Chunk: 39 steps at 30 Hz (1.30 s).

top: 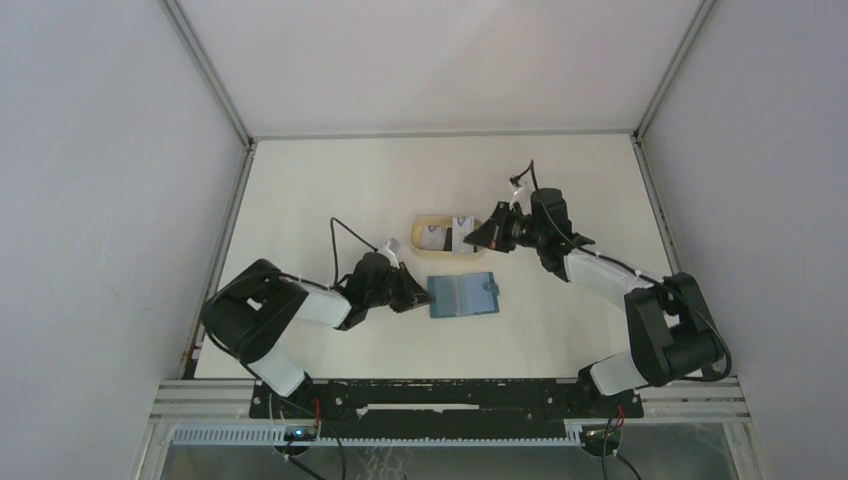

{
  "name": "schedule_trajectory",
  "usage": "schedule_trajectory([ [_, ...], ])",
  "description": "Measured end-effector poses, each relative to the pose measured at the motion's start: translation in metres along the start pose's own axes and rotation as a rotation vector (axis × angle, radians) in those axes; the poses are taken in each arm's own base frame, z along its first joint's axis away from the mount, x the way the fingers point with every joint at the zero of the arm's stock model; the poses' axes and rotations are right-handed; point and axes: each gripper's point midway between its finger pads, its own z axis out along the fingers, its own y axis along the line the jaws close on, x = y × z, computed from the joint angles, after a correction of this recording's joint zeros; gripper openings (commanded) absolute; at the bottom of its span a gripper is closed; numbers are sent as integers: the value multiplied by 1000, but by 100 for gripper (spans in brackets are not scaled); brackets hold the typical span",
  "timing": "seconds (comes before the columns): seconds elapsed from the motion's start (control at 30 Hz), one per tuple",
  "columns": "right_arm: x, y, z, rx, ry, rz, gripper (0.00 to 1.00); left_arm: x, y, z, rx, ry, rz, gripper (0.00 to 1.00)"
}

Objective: Take the credit cards out of the card holder

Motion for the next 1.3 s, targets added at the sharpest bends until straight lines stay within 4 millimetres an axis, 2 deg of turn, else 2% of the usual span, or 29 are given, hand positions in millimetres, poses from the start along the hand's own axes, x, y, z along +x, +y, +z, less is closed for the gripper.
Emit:
schedule_trajectory([
  [0.23,-20,6,44,22,34,-38,0,-6,10,-28,-138,2,158,0],
  [0.4,-21,1,74,44,62,-47,0,-18,5,-49,-195,-28,258,0],
  [0.53,-21,-3,92,61,78,-45,0,-17,11,-58,-229,-24,278,0],
  [0.7,-22,-14,108,88,80,-39,0,-14,18,-60,-251,-10,271,0],
  [0.97,-12,-44,127,148,101,1,0,-14,19,-64,-259,-23,272,0],
  [1.3,-13,-41,141,140,97,3,0,-16,15,-71,-245,-47,279,0],
])
